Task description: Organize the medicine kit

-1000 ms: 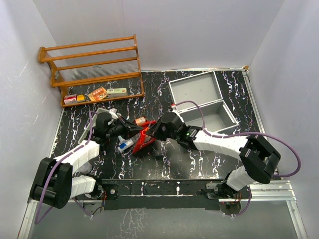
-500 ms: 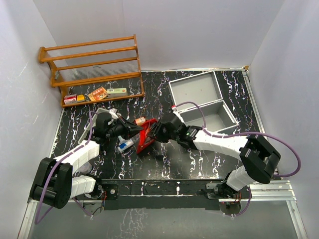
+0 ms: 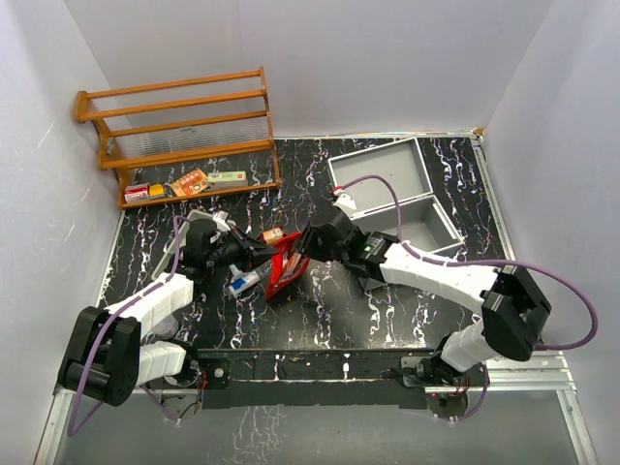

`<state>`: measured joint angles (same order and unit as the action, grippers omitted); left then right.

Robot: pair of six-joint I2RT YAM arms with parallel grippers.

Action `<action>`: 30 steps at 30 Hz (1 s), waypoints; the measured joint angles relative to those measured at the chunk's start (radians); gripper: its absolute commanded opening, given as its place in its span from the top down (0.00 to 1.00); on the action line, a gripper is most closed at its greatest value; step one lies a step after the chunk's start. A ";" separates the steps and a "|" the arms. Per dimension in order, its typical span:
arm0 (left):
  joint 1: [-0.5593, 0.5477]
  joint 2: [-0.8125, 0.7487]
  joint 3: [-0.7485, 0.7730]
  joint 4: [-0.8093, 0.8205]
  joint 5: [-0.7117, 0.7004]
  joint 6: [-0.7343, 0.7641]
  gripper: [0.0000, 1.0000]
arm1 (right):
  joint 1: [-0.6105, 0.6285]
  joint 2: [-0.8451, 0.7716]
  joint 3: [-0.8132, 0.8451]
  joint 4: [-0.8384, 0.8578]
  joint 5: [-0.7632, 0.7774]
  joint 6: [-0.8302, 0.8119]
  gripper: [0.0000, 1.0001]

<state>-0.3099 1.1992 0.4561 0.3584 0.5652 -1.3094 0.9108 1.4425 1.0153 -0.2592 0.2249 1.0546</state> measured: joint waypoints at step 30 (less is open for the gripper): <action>0.000 0.019 0.059 -0.097 0.115 0.129 0.94 | -0.016 0.249 0.193 -0.188 0.101 -0.431 0.96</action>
<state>-0.3099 1.2179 0.5148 0.2611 0.6800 -1.1809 0.8948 1.6920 1.2083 -0.4473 0.3260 0.6239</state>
